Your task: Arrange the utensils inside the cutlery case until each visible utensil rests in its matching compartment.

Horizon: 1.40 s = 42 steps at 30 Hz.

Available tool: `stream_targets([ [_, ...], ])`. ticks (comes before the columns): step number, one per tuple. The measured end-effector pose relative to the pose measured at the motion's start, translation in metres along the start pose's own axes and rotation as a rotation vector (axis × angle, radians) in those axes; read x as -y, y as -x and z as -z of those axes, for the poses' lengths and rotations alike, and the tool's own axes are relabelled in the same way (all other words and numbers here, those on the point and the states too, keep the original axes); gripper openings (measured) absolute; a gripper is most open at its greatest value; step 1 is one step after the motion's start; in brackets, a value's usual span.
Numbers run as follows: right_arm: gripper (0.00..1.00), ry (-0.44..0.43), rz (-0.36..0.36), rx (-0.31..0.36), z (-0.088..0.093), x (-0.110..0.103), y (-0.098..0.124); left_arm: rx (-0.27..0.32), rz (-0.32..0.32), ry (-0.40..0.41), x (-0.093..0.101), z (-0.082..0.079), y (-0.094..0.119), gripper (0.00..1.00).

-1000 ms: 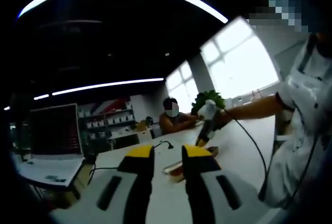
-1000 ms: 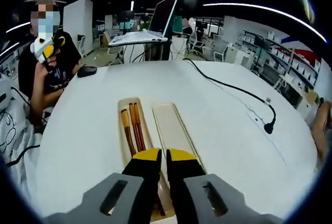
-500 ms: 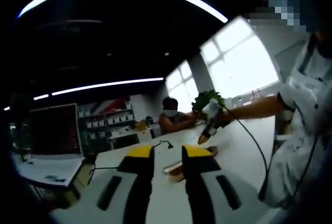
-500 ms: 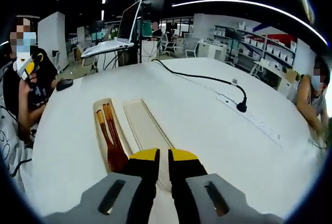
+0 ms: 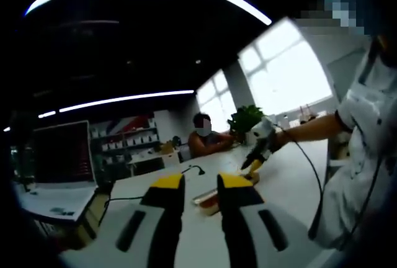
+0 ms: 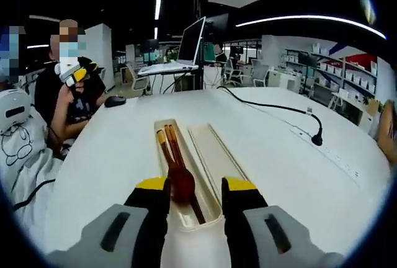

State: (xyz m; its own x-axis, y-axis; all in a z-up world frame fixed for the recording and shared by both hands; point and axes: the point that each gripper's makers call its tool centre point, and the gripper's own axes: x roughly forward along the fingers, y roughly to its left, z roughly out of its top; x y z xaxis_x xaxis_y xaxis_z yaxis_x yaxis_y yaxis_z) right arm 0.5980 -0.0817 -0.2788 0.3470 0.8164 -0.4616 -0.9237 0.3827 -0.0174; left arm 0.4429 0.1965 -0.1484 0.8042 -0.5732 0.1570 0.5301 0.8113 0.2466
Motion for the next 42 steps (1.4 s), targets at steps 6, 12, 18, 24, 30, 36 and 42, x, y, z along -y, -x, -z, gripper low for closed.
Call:
stream_targets([
  [6, 0.47, 0.030, -0.020, -0.030, 0.009, -0.003, -0.002, -0.013, 0.014, 0.006, 0.002, 0.005, -0.004, 0.22],
  [12, 0.51, 0.042, -0.033, -0.052, 0.020, -0.002, -0.005, -0.027, 0.025, 0.008, 0.004, 0.009, -0.006, 0.22],
  [18, 0.49, 0.075, -0.038, -0.060, 0.026, -0.006, -0.006, -0.036, 0.027, 0.016, 0.004, 0.013, -0.008, 0.22],
  [24, 0.49, 0.085, -0.037, -0.065, 0.028, -0.005, -0.008, -0.045, 0.036, 0.015, 0.006, 0.015, -0.009, 0.22],
  [30, 0.40, 0.101, -0.030, -0.056, 0.030, -0.004, -0.007, -0.048, 0.034, 0.016, 0.004, 0.016, -0.008, 0.22],
  [36, 0.38, 0.112, -0.031, -0.033, 0.029, -0.005, -0.007, -0.053, 0.039, 0.018, 0.005, 0.018, -0.009, 0.22],
  [42, 0.37, 0.124, -0.045, -0.046, 0.030, -0.008, -0.005, -0.054, 0.042, 0.020, 0.006, 0.019, -0.009, 0.22],
])
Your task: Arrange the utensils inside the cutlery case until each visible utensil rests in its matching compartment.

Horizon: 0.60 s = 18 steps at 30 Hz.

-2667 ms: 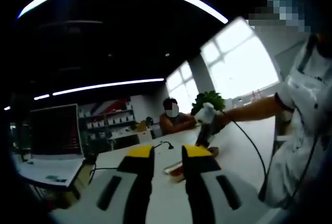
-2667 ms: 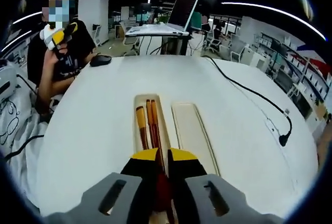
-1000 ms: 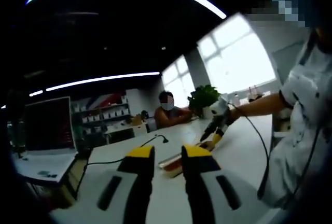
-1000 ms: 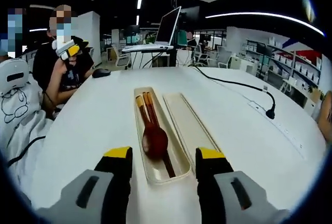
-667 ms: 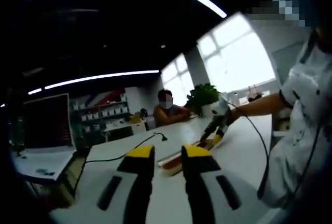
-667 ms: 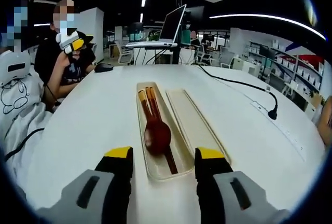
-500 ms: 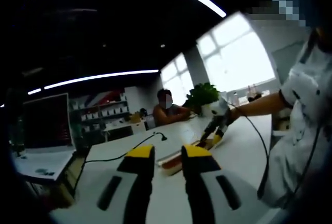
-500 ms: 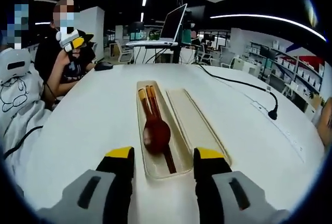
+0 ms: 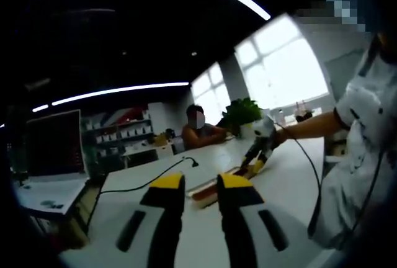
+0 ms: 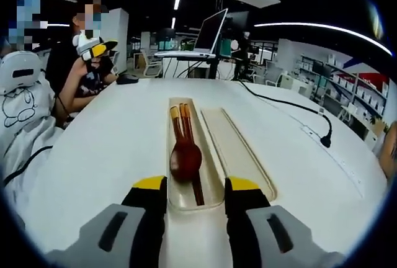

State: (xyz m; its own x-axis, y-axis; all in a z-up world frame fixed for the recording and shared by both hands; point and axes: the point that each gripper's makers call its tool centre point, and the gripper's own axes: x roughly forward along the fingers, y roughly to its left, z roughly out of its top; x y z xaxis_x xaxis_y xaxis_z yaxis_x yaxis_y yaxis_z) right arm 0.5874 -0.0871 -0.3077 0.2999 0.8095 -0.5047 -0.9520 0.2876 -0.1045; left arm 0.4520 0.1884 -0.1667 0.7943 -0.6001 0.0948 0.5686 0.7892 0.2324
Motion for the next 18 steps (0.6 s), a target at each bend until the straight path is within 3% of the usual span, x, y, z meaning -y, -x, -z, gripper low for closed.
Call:
stream_targets([
  [18, 0.36, 0.028, -0.019, 0.011, 0.006, -0.022, 0.016, -0.009, 0.014, 0.007, 0.004, 0.004, -0.005, 0.22],
])
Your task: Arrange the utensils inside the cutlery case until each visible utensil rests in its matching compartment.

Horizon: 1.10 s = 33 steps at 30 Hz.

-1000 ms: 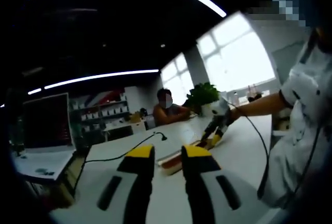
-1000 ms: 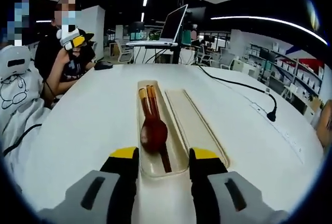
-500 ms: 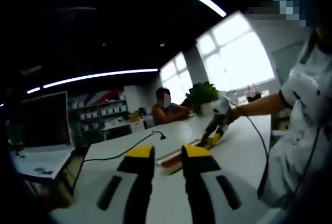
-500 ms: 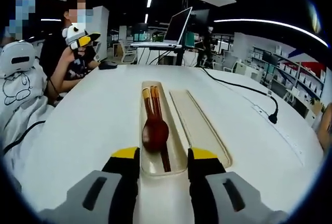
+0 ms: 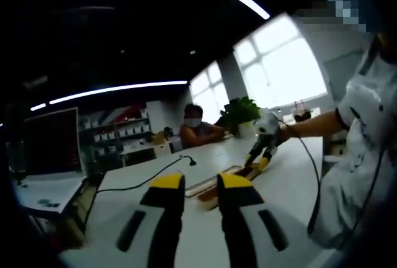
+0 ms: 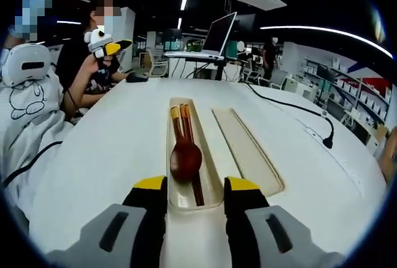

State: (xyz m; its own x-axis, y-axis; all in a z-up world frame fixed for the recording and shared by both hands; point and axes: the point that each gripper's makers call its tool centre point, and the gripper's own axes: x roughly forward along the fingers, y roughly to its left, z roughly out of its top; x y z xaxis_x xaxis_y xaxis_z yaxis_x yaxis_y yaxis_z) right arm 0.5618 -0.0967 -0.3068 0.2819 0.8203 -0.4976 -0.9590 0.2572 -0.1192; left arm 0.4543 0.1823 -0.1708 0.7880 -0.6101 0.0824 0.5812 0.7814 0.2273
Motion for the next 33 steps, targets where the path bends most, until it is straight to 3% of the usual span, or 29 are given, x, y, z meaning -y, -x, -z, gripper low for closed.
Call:
stream_targets([
  [16, 0.36, 0.016, -0.002, 0.026, 0.001, -0.024, 0.008, -0.010, 0.018, 0.005, 0.006, 0.003, -0.005, 0.22],
  [20, 0.38, -0.025, -0.013, 0.046, 0.002, -0.024, 0.007, -0.017, 0.024, 0.003, 0.008, 0.005, -0.006, 0.22],
  [27, 0.48, -0.107, -0.040, 0.145, -0.008, -0.032, 0.014, -0.016, 0.027, -0.004, 0.009, 0.004, -0.005, 0.22],
  [33, 0.48, -0.156, 0.018, 0.219, -0.022, -0.016, 0.029, -0.022, 0.029, -0.004, 0.010, 0.006, -0.006, 0.22],
])
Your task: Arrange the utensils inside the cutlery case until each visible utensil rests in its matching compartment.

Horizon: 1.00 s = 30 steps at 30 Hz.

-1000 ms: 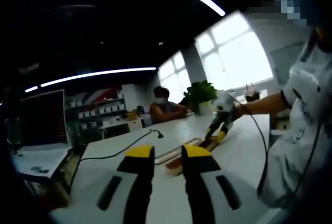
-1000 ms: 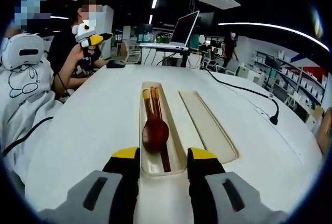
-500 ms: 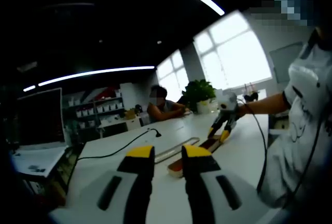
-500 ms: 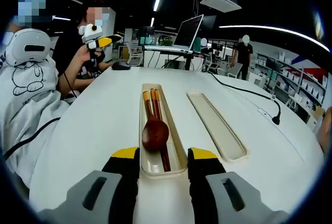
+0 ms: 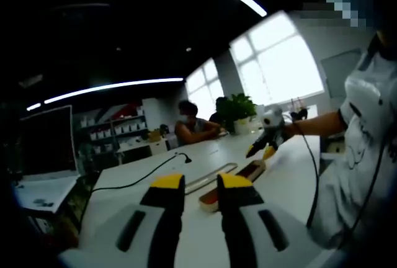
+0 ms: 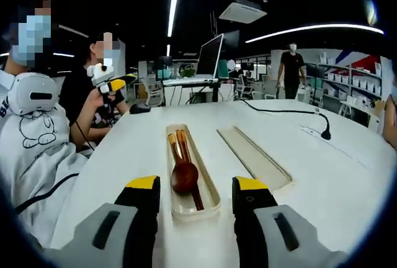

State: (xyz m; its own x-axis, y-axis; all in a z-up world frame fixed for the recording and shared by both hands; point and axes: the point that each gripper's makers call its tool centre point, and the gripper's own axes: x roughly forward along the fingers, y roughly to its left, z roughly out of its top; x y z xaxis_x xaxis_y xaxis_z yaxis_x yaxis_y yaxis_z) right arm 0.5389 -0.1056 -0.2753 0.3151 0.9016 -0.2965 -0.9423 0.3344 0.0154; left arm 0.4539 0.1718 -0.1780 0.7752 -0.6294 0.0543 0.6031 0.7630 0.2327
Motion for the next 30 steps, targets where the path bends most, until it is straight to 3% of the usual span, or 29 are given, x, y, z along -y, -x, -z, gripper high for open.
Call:
stream_targets([
  [4, 0.45, 0.005, 0.077, 0.045, -0.017, 0.019, 0.003, 0.003, -0.002, -0.001, 0.000, -0.001, 0.001, 0.22],
  [6, 0.41, -0.016, 0.154, 0.048, -0.023, 0.038, 0.004, 0.002, -0.005, -0.001, -0.001, -0.001, 0.001, 0.22],
  [8, 0.32, -0.067, 0.234, 0.050, -0.025, 0.058, 0.006, 0.001, -0.006, -0.002, -0.001, -0.001, 0.001, 0.22],
  [10, 0.17, -0.094, 0.317, 0.108, -0.036, 0.076, 0.009, 0.001, -0.005, -0.002, -0.001, -0.001, 0.000, 0.22],
  [12, 0.25, -0.189, 0.298, 0.164, -0.045, 0.076, 0.007, -0.001, -0.006, -0.004, -0.001, -0.001, 0.000, 0.22],
  [14, 0.27, -0.251, 0.292, 0.195, -0.049, 0.079, 0.007, 0.000, -0.008, -0.001, -0.002, -0.001, 0.001, 0.22],
  [16, 0.25, -0.222, 0.316, 0.160, -0.044, 0.084, 0.006, -0.003, -0.010, 0.001, -0.003, 0.001, 0.000, 0.22],
  [20, 0.24, -0.243, 0.397, 0.021, -0.017, 0.099, 0.005, -0.006, -0.013, 0.002, -0.003, 0.001, 0.001, 0.22],
  [23, 0.21, -0.320, 0.481, -0.052, 0.005, 0.114, 0.007, -0.004, -0.008, -0.003, 0.000, 0.000, 0.000, 0.22],
  [24, 0.16, -0.342, 0.517, -0.079, 0.012, 0.119, 0.008, -0.004, -0.006, -0.004, 0.001, 0.000, 0.000, 0.22],
  [30, 0.13, -0.381, 0.563, -0.180, 0.031, 0.127, -0.003, -0.007, -0.003, -0.006, 0.001, 0.001, 0.000, 0.22],
])
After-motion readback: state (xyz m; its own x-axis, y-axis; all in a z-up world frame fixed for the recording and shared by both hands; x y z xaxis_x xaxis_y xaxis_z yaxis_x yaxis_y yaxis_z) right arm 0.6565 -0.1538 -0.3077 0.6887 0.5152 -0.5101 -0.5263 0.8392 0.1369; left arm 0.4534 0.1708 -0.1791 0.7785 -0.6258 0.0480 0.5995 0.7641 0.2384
